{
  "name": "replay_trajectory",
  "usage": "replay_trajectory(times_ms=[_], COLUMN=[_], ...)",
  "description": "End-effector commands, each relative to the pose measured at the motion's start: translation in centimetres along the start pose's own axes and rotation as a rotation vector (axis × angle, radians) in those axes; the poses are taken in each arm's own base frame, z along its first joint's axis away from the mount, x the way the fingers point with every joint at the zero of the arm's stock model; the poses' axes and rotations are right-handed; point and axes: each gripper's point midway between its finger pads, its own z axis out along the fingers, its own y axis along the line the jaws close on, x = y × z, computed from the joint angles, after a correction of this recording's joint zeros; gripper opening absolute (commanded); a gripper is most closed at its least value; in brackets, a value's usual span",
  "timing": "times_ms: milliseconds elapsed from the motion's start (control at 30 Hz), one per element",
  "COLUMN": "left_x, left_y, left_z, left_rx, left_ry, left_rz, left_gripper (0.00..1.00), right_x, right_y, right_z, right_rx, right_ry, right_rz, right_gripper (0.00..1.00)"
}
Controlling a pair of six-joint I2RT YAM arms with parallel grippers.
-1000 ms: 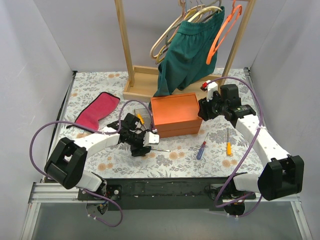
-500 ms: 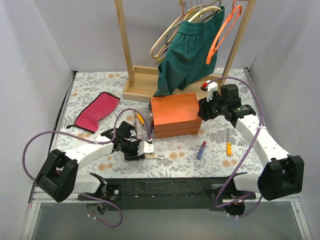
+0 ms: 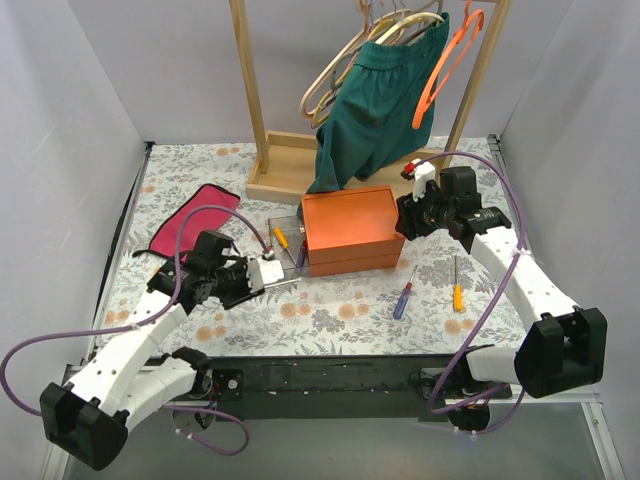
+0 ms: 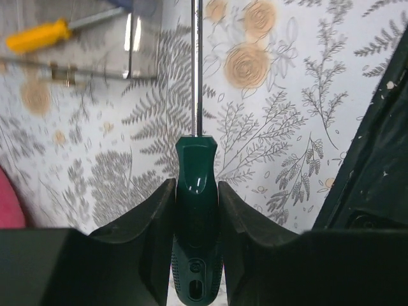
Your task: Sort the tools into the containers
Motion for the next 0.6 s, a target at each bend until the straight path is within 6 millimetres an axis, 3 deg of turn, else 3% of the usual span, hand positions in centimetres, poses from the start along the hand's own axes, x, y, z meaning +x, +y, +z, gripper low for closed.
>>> replay_trajectory(times_ms=[0, 133, 200, 367, 433, 467, 500, 567], left_x=[1.3, -0.1, -1.2, -1.3, -1.6, -3.2, -3.1, -3.8], left_y=[2.2, 5.0, 6.4, 10.3, 9.7, 10.1, 8.6, 8.3], left_z=[-0.8, -0.1, 0.6, 2.2, 2.5, 3.0, 3.0, 3.9], left_rx=[-0.162, -0.252, -0.257, -0.273, -0.180, -0.097, -0.007, 0.116], left_ry=[-0.006, -0.115, -0.156, -0.050, -0.001, -0.018, 0.026, 0.065], left_rz=[-0.335, -0.651, -0.722, -0.791, -0.796, -0.801, -0.826, -0.855], left_gripper=[0.00, 0.00, 0.00, 0.00, 0.00, 0.00, 0.00, 0.00], right_x=[-1.4, -1.6, -1.5, -1.6, -1.6, -1.1, -1.0, -0.8], right_y=[-0.1, -0.2, -0.3, -0.4, -0.5, -0.4, -0.4, -0.2], right_z=[-0.5, -0.5, -0.5, -0.7, -0.9, -0.8, -0.8, -1.0], right_rx=[0.005, 0.007, 0.009, 0.016, 0.024, 0.024, 0.024, 0.020], right_ry=[-0.033, -0.026, -0.022, -0.023, -0.031, -0.023, -0.023, -0.028], right_rz=[0.004, 0.006, 0.004, -0.003, -0.006, -0.006, -0.005, -0.005], right_gripper=[0.57, 0.57, 0.57, 0.57, 0.57, 0.57, 0.57, 0.56])
